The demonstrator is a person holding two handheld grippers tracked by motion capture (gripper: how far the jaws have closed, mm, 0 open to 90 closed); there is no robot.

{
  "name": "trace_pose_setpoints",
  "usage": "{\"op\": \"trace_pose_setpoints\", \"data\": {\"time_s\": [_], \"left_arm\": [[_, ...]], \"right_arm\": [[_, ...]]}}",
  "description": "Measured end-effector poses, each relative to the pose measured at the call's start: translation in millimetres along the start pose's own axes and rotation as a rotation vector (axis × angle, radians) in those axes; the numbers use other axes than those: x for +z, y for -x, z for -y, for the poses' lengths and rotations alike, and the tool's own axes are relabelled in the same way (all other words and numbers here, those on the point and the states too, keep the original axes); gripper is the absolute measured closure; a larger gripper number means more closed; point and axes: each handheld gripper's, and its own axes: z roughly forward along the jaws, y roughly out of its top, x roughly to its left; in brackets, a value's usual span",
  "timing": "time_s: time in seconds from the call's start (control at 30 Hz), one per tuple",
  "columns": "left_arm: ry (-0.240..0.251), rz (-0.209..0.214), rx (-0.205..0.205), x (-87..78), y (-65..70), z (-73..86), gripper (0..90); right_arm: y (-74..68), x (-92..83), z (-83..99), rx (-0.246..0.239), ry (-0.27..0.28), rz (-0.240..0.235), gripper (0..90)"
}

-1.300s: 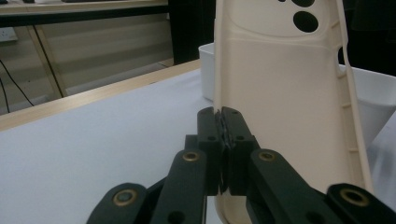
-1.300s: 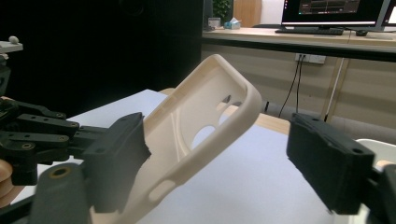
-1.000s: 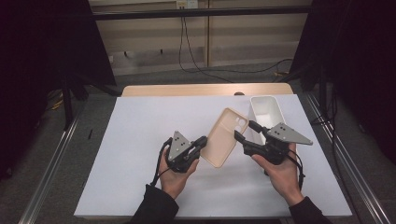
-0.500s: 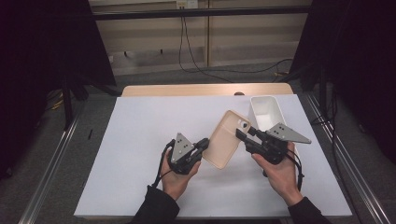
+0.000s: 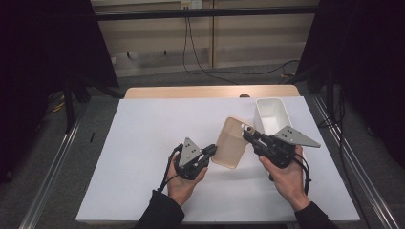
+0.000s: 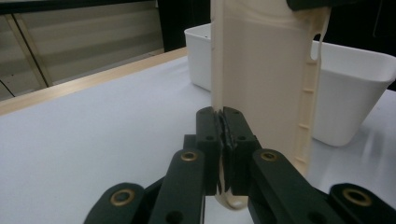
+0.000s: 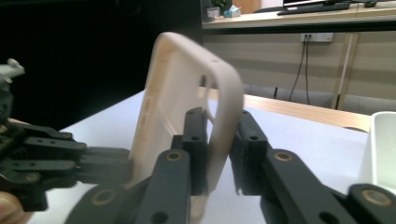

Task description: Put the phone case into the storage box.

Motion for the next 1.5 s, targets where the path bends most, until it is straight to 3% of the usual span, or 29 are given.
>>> {"op": "trace_pose_setpoints", "data": {"time_s": [0.13,0.5,0.67,1.13,1.27,1.4,1.5], "left_arm": [[-0.008,-0.002,-0.003,1.5,-1.4,0.9,86.1],[0.008,0.040,-0.009,-0.4,-6.7,1.1,82.4],[0.004,0.075,-0.035,1.0,-6.0,1.5,69.1],[0.010,0.028,-0.055,-2.4,-10.9,0.2,19.8],[0.008,0.043,-0.090,-2.2,-12.9,0.0,7.9],[0.007,0.049,-0.095,-1.5,-13.7,0.0,4.6],[0.000,0.030,-0.055,-3.0,-12.9,0.0,2.7]], "right_arm": [[-1.5,-0.6,-0.5,0.005,0.009,-0.020,81.4],[-13.5,-3.6,-5.1,-0.046,0.066,-0.046,82.1],[-12.2,-3.0,-4.7,-0.055,0.057,-0.053,82.1],[-0.6,-7.1,-7.4,-0.070,0.076,-0.059,81.9],[2.9,-8.3,-8.0,-0.079,0.079,-0.057,81.9],[6.1,-9.1,-8.2,-0.079,0.080,-0.053,81.9],[7.7,-10.2,-9.2,-0.075,0.085,-0.054,81.9]]}}
